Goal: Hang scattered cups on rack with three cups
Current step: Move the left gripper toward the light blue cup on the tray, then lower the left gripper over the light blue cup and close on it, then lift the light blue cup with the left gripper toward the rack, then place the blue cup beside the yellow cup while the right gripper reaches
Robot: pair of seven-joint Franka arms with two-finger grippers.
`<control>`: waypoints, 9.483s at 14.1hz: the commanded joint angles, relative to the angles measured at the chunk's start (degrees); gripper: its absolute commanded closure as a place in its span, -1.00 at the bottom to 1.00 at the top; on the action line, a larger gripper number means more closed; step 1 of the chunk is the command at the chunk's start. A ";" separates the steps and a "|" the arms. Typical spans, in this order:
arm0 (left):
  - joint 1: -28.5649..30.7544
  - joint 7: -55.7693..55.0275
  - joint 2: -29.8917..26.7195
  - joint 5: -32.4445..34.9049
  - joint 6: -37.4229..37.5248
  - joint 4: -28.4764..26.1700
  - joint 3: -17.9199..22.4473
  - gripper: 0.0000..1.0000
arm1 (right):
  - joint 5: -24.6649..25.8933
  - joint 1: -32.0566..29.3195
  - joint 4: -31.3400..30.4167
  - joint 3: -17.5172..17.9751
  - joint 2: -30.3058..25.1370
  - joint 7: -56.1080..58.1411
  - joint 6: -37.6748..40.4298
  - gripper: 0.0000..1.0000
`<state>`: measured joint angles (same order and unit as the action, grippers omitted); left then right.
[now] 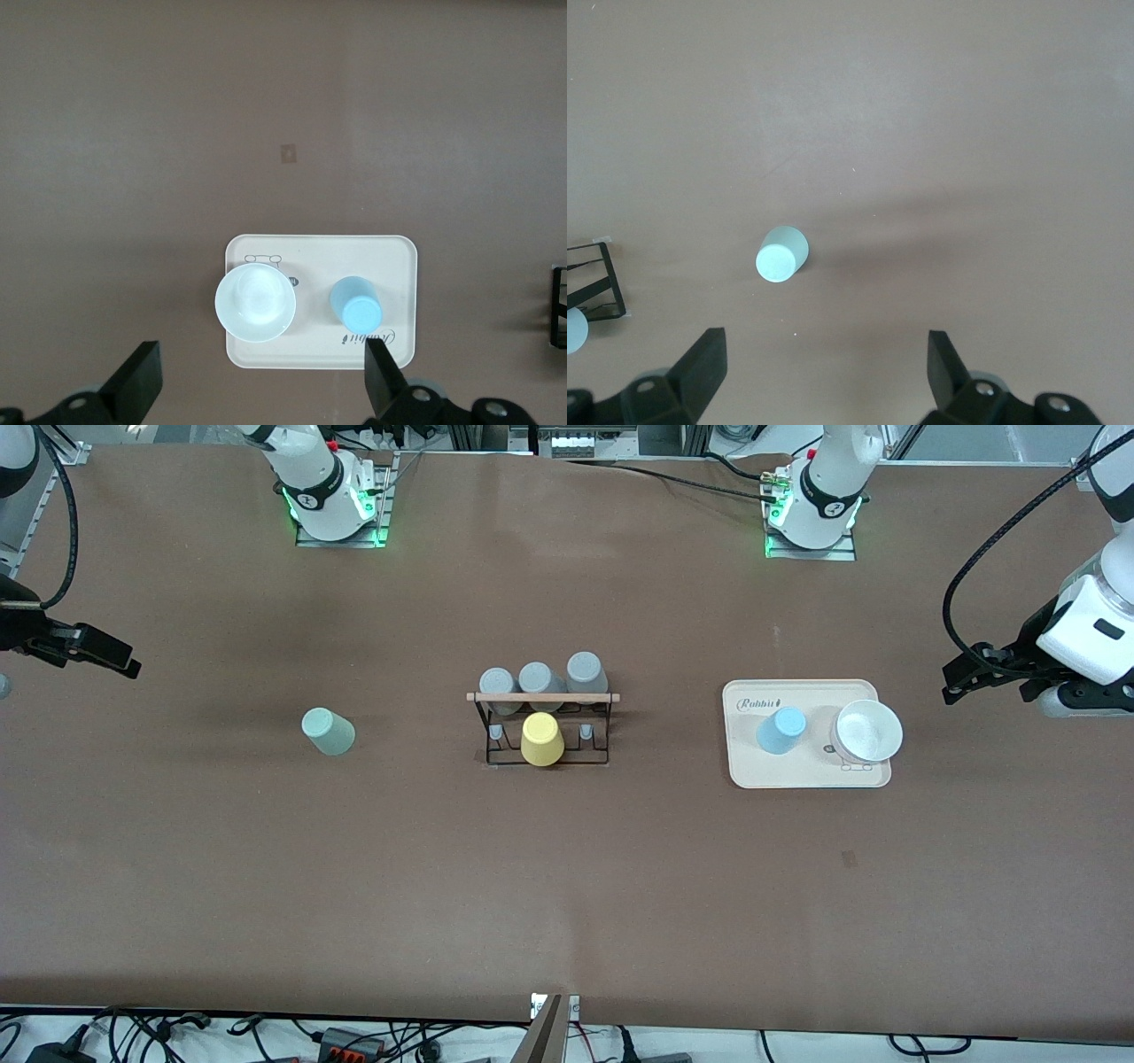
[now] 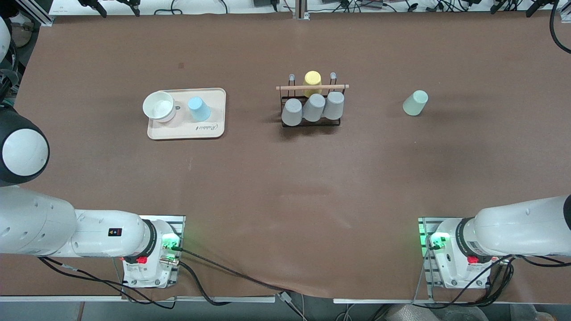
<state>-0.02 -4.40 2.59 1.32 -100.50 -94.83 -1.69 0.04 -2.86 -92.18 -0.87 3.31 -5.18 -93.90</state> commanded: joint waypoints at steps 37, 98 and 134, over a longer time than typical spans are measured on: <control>-2.44 -1.92 17.28 -2.72 -22.73 -21.01 -8.16 -1.00 | 0.05 0.23 -12.32 0.78 -5.15 -0.80 -1.54 -1.00; -30.65 -31.46 37.58 -10.20 1.00 30.93 -7.19 0.54 | -0.66 -0.04 -12.85 0.78 -5.06 -0.71 -2.34 -1.00; -26.72 -31.11 38.21 -5.80 2.13 30.93 -7.36 -1.00 | 2.68 10.95 -33.68 0.96 4.94 0.78 -41.70 -1.00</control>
<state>-29.89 -35.46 44.17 -5.50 -101.78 -63.62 -8.71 1.35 8.15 -125.81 0.48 6.18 -4.57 -132.98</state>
